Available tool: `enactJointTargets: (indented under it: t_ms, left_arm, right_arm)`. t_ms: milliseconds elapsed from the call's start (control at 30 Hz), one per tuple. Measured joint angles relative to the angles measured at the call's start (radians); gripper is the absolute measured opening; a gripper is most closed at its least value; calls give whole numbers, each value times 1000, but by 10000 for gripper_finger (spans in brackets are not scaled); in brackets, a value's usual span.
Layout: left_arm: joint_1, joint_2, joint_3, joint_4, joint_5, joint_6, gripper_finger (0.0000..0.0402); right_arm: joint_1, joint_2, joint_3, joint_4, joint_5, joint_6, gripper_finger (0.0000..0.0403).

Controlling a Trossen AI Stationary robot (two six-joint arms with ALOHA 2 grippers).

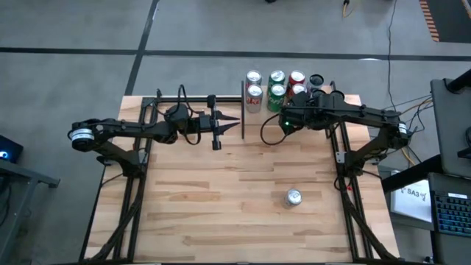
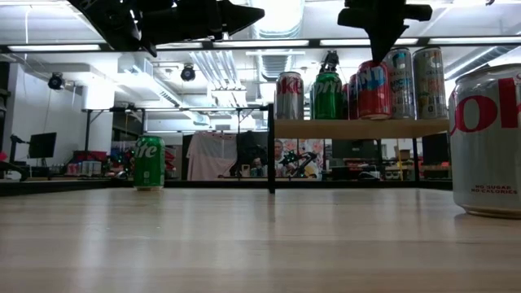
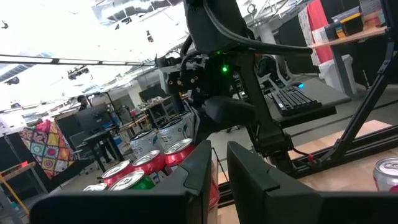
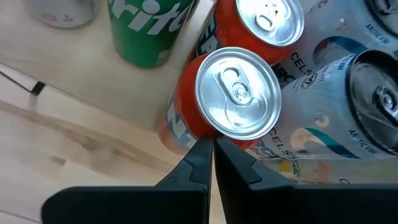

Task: Place canned beverage on shelf
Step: Put the orange soda can on the shelf aligned in front of the other orange soda can

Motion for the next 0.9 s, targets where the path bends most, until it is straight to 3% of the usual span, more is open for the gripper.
enactJointTargets:
  t_ms: [900]
  left_arm:
    - [5,0,0,-4,0,0,36]
  right_arm:
    - [0,-8,37,3,-25,-5,9]
